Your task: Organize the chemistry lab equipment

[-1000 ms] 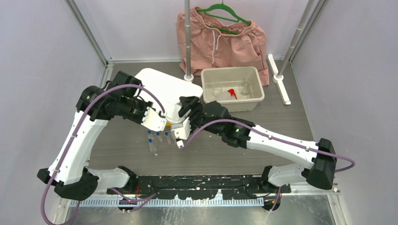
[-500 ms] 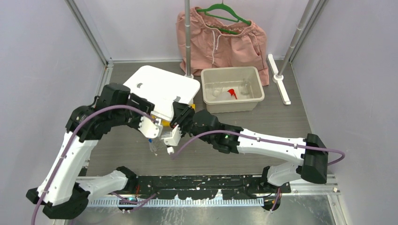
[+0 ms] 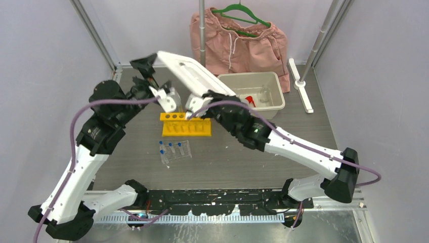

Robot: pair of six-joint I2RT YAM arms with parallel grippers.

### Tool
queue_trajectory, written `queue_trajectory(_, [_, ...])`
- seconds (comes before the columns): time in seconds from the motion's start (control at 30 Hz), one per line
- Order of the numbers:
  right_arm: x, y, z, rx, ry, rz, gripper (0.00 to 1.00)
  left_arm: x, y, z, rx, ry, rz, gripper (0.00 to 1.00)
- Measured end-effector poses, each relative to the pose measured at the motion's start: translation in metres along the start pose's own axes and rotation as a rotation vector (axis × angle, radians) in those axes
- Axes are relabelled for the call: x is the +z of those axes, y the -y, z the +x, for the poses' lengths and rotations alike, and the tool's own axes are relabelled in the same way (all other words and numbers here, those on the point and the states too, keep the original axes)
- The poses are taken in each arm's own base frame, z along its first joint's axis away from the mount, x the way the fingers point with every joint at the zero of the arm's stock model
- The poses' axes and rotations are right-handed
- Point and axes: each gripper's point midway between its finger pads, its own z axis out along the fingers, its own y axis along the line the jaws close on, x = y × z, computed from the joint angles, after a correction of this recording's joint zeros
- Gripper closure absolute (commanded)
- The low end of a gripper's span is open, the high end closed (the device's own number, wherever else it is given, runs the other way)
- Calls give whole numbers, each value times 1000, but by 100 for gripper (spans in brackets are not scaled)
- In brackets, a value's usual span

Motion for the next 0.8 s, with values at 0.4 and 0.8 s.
queue_trajectory(0.4, [-47,69,120,918,-235,181,99,4,-107,18,-554,-114,-221,0])
queue_trajectory(0.8, [-67,102,177,1764,-188,204,99,44,17,71,-770,-404,176,4])
